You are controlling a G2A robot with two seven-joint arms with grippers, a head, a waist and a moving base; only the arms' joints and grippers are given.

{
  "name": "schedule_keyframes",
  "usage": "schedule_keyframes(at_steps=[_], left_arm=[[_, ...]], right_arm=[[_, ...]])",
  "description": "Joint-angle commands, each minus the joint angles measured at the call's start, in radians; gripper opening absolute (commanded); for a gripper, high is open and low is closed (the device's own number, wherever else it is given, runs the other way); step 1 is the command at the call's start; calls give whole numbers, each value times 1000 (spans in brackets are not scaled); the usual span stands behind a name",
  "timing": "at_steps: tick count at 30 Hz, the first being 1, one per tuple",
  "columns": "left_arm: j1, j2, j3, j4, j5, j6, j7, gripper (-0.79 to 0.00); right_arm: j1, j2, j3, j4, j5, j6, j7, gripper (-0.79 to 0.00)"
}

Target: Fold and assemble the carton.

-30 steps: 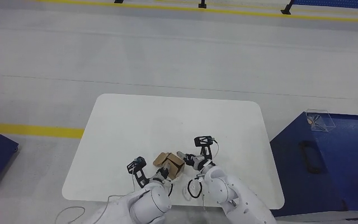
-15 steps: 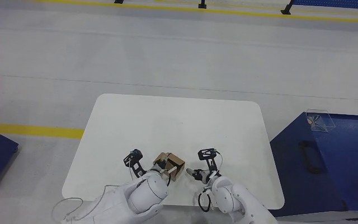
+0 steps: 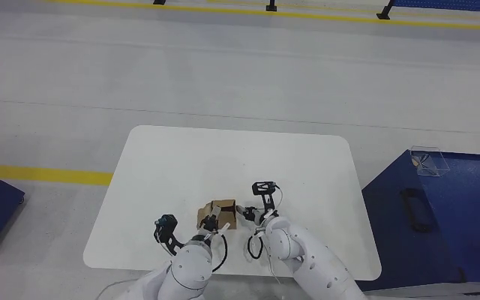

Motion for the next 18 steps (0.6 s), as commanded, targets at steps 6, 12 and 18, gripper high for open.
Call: schedule_keyframes(at_steps=[6, 12, 18], left_arm=[[-1, 0, 4, 2, 8, 1, -1, 0], [81, 2, -32, -28, 53, -210, -88, 0], [161, -7, -43, -11, 171, -498, -85, 0]], right_arm=[[21, -15, -10, 41, 22, 21, -17, 0], [-30, -2, 60, -49, 18, -18, -131, 0], [-95, 9, 106, -136, 9, -86, -253, 0]])
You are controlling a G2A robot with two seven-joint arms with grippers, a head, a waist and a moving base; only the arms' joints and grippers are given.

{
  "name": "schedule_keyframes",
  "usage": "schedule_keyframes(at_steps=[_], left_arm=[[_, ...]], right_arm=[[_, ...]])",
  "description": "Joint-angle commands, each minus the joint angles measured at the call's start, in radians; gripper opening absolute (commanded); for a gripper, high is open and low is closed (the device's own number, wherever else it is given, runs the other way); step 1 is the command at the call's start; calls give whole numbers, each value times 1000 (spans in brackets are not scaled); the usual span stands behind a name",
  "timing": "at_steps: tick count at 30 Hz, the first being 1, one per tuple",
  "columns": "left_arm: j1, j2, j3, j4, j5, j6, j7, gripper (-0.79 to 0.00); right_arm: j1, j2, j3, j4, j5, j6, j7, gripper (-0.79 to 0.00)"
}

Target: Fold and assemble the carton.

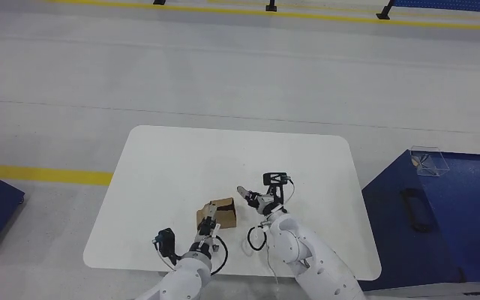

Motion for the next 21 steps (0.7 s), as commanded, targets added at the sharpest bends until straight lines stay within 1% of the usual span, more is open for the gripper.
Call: schedule_keyframes(at_steps=[1, 5, 6, 7, 8, 10, 13, 15, 17, 18, 19, 21], left_arm=[[1, 0, -1, 1, 17, -26, 0, 0], [1, 0, -1, 1, 17, -26, 0, 0], [1, 0, -1, 1, 17, -26, 0, 0], [1, 0, -1, 1, 17, -26, 0, 0], [2, -1, -4, 5, 18, -32, 1, 0], [24, -8, -24, 34, 18, -125, 39, 0], [69, -28, -38, 88, -69, -319, 39, 0], [92, -42, -47, 142, -97, -472, 65, 0], [107, -58, -44, 185, -147, -595, 40, 0], [107, -64, -43, 206, -132, -655, 32, 0], [114, -71, -27, 225, -128, -688, 7, 0], [115, -73, -22, 230, -128, -691, -5, 0]], right_arm=[[5, 0, -2, 5, 0, 11, 12, 0], [5, 0, -2, 5, 0, 11, 12, 0], [3, 0, -9, 4, -25, 4, 7, 0], [4, 1, -24, 5, -94, 4, -13, 0], [2, 0, -41, 6, -162, 28, -45, 0], [-2, -8, -75, 5, -239, 86, -95, 0], [10, -24, -116, 24, -292, 143, -116, 0], [23, -35, -144, 46, -327, 175, -130, 0], [33, -47, -164, 64, -331, 186, -136, 0], [39, -52, -171, 74, -329, 187, -136, 0], [45, -57, -177, 82, -330, 188, -137, 0], [52, -66, -184, 98, -317, 194, -118, 0]])
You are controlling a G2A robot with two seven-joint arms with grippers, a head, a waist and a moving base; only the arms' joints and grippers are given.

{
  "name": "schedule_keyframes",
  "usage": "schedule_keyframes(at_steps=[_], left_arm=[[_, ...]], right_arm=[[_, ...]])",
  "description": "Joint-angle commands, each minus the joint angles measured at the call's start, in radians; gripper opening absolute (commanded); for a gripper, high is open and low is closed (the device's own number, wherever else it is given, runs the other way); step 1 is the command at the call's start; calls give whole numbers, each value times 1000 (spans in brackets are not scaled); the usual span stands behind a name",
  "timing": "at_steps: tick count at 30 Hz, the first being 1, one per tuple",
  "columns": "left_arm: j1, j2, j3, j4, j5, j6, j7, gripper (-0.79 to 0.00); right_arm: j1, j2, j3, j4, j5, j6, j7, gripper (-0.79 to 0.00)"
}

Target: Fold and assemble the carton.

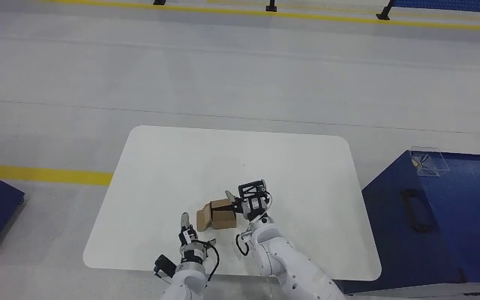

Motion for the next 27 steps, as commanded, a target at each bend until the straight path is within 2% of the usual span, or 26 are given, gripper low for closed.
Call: schedule_keyframes(at_steps=[1, 7, 9, 14, 16, 21, 27], left_arm=[[0, 0, 2, 1, 7, 8, 3, 0], [1, 0, 0, 1, 2, 8, 2, 0], [-2, -10, -29, 11, -43, -40, 25, 0], [-53, -58, -21, 125, -178, -181, 43, 0], [-77, -79, 4, 170, -211, -199, 33, 0], [-120, -123, 41, 270, -159, -288, 49, 0], [-145, -163, 58, 339, -75, -336, 85, 0]], right_arm=[[7, -7, -4, 8, 20, -2, 29, 0], [2, -7, -1, 7, 27, -26, 49, 0], [6, -6, 0, 6, -11, -32, 65, 0], [-6, -14, -8, 7, -70, -3, 65, 0], [-7, -17, -7, 15, -84, 4, 64, 0], [-7, -27, -6, 42, -94, 5, 72, 0], [1, -41, -10, 80, -104, -4, 95, 0]])
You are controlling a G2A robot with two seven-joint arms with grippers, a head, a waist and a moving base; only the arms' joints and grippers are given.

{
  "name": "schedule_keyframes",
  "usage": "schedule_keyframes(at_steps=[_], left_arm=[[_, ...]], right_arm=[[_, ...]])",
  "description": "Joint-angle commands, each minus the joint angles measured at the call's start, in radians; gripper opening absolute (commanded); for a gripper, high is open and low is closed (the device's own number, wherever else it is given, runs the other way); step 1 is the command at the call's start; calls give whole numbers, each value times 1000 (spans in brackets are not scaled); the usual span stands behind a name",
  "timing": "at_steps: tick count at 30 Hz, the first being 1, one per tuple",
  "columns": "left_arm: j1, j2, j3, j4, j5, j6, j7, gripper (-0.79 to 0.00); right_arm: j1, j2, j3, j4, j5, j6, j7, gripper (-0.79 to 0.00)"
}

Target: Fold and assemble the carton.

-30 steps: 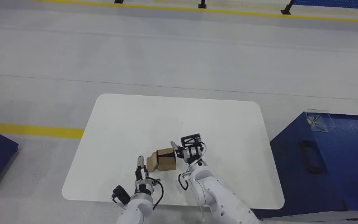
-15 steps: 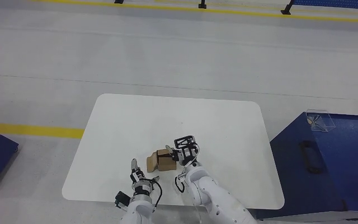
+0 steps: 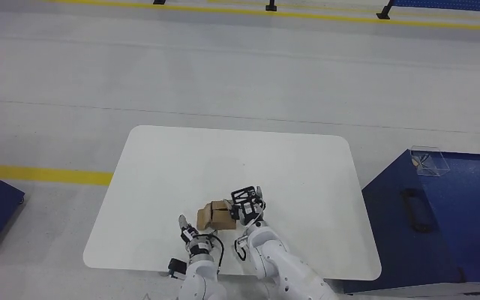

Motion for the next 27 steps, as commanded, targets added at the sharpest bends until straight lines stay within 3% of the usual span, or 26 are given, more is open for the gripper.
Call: schedule_keyframes(at_steps=[1, 11, 27], left_arm=[[-5, -13, 1, 20, 50, -27, 20, 0], [-24, -65, -33, 97, 207, -79, 104, 0], [-23, -109, -143, 121, 197, 53, 61, 0]], right_arm=[[2, -5, -3, 11, -3, -3, 5, 0], [7, -25, -4, 48, -21, -17, 8, 0], [-13, -37, 36, 40, -58, -49, 11, 0]])
